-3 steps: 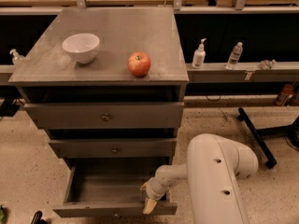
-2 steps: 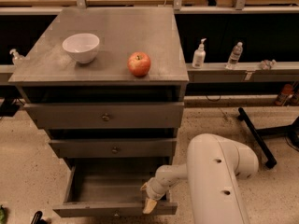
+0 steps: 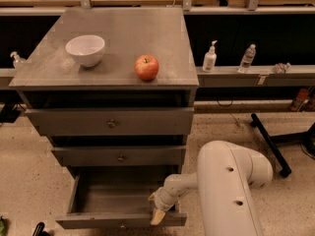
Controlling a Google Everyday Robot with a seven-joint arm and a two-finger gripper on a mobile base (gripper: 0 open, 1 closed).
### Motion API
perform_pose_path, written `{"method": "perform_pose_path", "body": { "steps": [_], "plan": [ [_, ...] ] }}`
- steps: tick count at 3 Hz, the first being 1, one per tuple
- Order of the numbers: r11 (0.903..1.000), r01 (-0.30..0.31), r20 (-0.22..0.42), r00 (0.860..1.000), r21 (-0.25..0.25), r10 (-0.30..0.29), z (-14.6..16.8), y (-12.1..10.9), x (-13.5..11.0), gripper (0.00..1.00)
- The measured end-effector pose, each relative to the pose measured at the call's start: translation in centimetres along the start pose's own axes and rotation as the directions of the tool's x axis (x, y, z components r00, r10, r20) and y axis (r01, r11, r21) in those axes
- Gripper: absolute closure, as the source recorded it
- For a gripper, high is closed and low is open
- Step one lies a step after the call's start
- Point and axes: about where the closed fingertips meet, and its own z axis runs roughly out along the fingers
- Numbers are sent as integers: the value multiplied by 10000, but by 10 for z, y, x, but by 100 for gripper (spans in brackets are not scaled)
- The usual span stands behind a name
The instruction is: Close bottom drawer
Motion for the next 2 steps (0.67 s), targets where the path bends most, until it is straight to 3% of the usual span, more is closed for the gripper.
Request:
{"method": "perform_pose_path", "body": {
  "steps": [1,2],
  "plan": [
    [10000,0,0,10000,1,0,0,0,0,50],
    [10000,0,0,10000,3,0,-1,1,-1,70]
  ]
}}
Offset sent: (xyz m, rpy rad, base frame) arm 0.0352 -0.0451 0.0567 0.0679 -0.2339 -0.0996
